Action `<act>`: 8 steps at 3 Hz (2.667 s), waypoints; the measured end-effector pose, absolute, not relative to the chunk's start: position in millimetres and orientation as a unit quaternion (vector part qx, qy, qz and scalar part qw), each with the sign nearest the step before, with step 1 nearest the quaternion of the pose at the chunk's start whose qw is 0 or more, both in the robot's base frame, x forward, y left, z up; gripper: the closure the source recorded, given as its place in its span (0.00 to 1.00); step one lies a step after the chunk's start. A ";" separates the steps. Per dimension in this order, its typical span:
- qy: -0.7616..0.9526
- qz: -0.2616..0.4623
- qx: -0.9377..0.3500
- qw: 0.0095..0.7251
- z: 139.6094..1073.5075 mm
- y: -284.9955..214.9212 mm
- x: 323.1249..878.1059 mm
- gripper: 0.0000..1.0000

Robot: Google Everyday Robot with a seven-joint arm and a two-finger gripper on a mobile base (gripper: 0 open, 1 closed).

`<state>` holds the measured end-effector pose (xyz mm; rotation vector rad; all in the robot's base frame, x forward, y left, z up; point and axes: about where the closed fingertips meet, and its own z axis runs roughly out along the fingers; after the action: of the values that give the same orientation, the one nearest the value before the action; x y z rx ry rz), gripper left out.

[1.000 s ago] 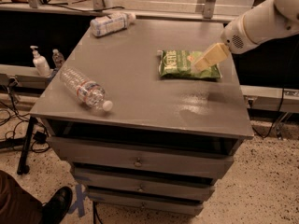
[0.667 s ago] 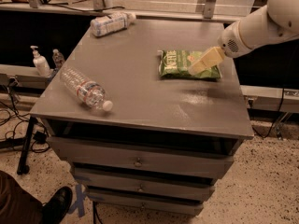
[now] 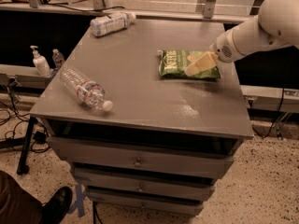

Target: Move green jalapeno chip bag near blue plastic bottle

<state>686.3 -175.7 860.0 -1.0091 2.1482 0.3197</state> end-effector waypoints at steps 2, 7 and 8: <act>0.839 0.135 -0.382 0.364 854.0 -173.9 689.1 0.64; 0.820 0.114 -0.380 0.413 951.6 -172.2 707.8 1.00; 0.820 0.114 -0.380 0.413 951.5 -172.2 707.8 1.00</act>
Offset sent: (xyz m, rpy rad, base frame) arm 0.0016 -0.0048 -0.0040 0.0334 0.0170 -0.0310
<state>707.8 -172.2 951.5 -0.9561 2.0605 0.2857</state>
